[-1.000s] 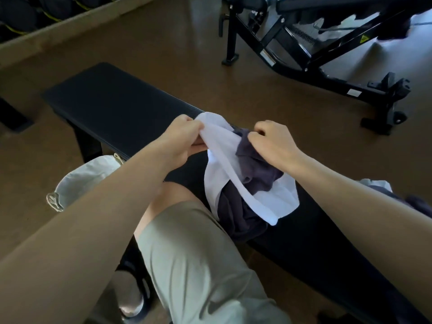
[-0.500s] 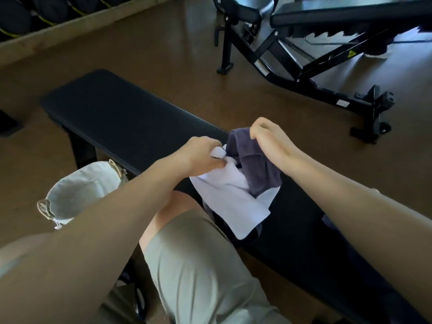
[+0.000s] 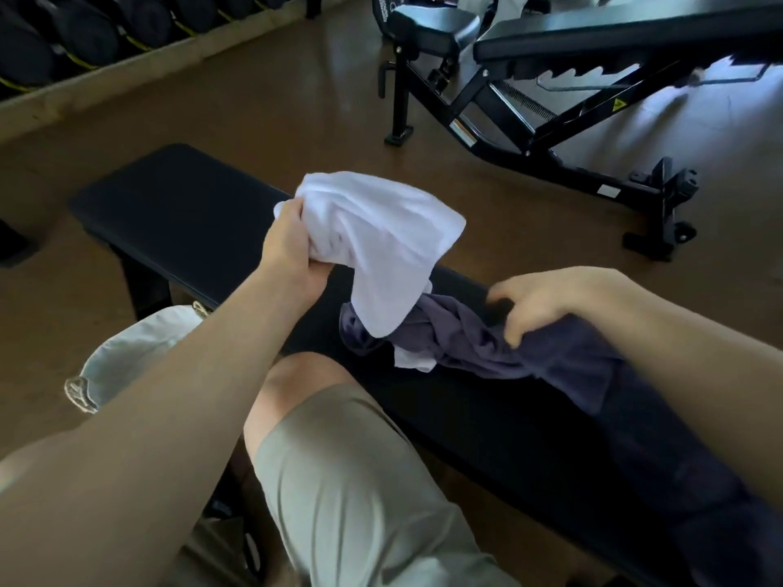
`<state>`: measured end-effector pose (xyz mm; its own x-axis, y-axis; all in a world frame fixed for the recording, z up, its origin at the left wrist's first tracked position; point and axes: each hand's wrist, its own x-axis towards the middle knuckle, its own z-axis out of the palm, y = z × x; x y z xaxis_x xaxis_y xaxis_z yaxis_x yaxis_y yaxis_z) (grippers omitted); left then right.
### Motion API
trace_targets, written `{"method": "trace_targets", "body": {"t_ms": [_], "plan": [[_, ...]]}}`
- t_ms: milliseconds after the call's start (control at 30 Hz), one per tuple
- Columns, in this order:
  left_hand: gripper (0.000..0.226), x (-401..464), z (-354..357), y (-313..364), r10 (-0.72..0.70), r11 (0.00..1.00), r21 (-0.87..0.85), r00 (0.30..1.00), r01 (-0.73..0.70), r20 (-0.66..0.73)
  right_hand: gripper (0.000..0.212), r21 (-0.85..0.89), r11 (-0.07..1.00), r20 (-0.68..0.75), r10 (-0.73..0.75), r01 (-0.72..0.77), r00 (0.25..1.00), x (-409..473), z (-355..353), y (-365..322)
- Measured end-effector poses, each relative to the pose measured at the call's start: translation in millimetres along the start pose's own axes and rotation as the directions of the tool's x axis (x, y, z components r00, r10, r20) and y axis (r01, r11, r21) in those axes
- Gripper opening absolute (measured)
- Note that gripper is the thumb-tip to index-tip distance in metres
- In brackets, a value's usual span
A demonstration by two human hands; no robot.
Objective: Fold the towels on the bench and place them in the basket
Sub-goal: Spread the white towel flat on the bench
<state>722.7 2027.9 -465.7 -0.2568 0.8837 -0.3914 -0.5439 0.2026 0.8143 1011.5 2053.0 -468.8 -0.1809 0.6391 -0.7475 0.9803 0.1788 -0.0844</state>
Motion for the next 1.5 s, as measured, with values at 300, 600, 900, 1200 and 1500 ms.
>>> {"method": "trace_targets", "body": {"t_ms": [300,600,900,1200,1500], "plan": [[0.026,-9,5,-7,-0.050,0.998,0.042,0.999,0.051,-0.023,0.036,0.064,0.885,-0.484,-0.376,0.460,0.790,19,62,-67],[0.022,0,-27,16,0.050,0.999,0.027,0.972,-0.045,-0.228,0.072,-0.078,0.996,-0.007,-0.046,0.045,0.999,-17,41,-42],[0.027,0,-28,15,0.095,0.976,0.197,0.995,-0.088,-0.030,0.107,0.102,0.943,-0.394,-0.254,0.316,0.883,-18,-7,-99],[0.029,6,-44,37,0.048,0.996,0.085,0.993,-0.039,-0.107,0.017,-0.039,0.884,-0.820,-0.295,0.466,0.491,23,-2,-180],[0.016,19,-63,69,0.025,0.999,-0.040,0.961,-0.037,-0.275,0.029,-0.336,0.903,-0.822,-0.420,0.268,0.386,32,-36,-186]]}}
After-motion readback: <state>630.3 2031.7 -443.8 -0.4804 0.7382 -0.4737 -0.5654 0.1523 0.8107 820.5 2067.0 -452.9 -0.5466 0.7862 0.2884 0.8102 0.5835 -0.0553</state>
